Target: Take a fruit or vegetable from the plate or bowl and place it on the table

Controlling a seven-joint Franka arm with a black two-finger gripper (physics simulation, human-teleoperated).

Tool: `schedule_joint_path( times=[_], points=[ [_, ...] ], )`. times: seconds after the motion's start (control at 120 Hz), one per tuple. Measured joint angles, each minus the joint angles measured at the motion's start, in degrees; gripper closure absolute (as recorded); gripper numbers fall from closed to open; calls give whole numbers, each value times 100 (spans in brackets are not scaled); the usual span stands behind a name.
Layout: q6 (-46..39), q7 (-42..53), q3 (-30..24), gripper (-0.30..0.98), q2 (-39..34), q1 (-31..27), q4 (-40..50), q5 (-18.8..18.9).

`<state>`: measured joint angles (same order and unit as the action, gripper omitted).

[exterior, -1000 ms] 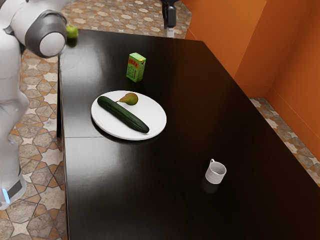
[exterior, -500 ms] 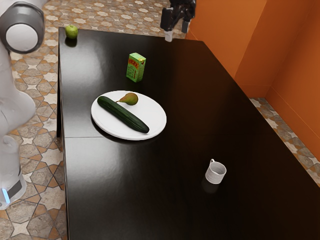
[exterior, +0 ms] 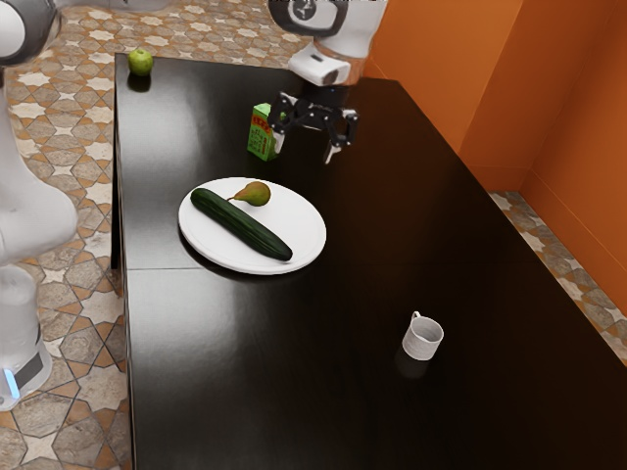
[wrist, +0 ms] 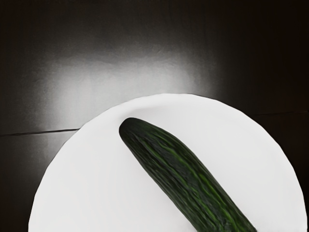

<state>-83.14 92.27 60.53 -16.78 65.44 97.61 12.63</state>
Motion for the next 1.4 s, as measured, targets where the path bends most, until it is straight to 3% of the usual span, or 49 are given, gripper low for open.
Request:
schedule_joint_path(
  times=[0.083, 0.2, 0.533, 0.65, 0.883, 1.008, 1.125, 1.4],
  points=[
    [-235, 335, 363, 1, -708, 383, 417, 441],
    [-503, 735, 656, 2, -1025, 526, 750, 923],
    [-1033, 1537, 1029, 2, -1380, 543, 1424, 1561],
    [-1186, 1730, 1420, 2, -1502, 528, 1536, 1665],
    [-1429, 1983, 1578, 2, -1504, 509, 1714, 1713],
    [-1302, 1485, 1587, 1, -1451, 763, 1106, 1636],
    [-1119, 1119, 2004, 0, -1451, 1329, 1007, 1673],
    [-1108, 831, 2188, 1, -1479, 1373, 1280, 1845]
  ],
)
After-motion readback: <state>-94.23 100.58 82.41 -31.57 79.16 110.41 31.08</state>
